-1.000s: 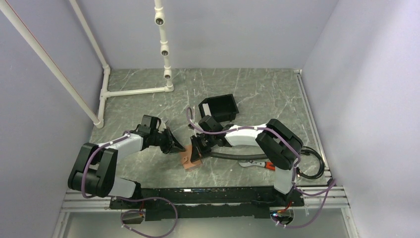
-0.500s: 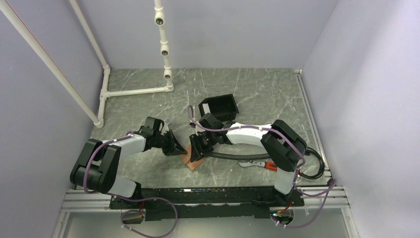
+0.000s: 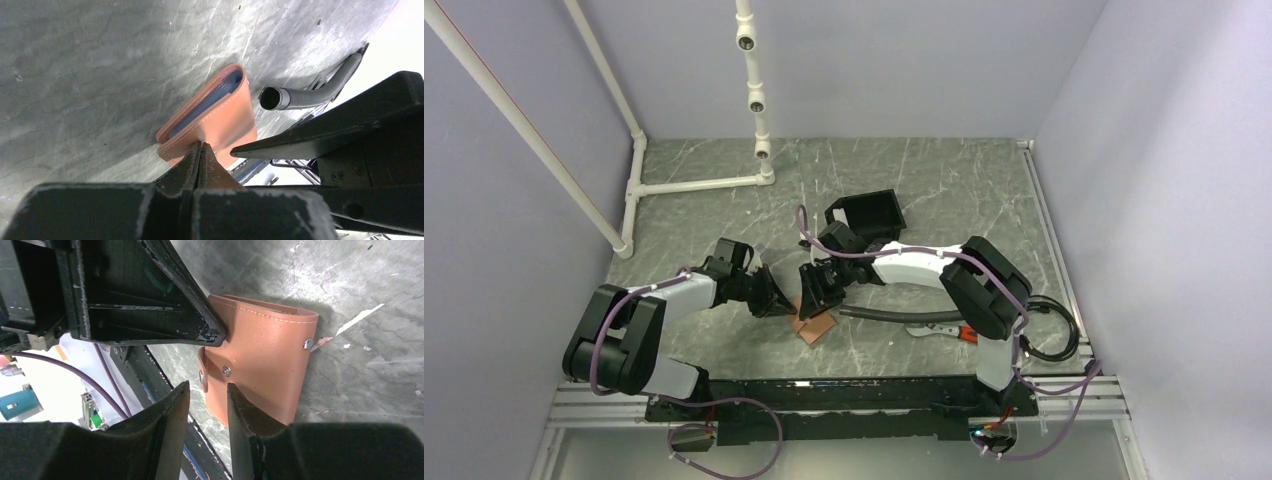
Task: Put the credit cards into the card holder
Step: Close the card holder at the center of the board.
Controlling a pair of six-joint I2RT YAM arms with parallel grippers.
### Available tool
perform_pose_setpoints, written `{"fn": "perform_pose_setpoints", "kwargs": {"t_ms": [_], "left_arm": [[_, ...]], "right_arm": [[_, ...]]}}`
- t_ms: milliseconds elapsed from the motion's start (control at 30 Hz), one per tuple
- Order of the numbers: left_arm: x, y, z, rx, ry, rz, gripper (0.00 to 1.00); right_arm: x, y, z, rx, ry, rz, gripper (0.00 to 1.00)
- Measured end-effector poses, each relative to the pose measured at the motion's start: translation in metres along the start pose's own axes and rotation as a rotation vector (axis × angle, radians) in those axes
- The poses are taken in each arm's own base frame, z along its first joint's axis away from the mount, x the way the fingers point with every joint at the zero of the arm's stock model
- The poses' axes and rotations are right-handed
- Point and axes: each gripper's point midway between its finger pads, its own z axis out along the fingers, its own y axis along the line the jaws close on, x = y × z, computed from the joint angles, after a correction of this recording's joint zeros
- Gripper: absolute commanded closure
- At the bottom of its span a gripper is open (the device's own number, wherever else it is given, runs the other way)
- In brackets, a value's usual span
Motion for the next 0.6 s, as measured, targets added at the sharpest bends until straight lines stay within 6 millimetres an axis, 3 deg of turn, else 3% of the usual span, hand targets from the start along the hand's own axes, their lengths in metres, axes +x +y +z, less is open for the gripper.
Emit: {"fn": "perform_pose_setpoints", "kwargs": {"t_ms": [600], "left_arm": [[-0.0003,0.0003,-0.0003,0.002,0.000,0.009,1.00]], "right_arm": [[0.0051,0.0003,0.0099,-0.015,0.036,0.004,0.83]]}}
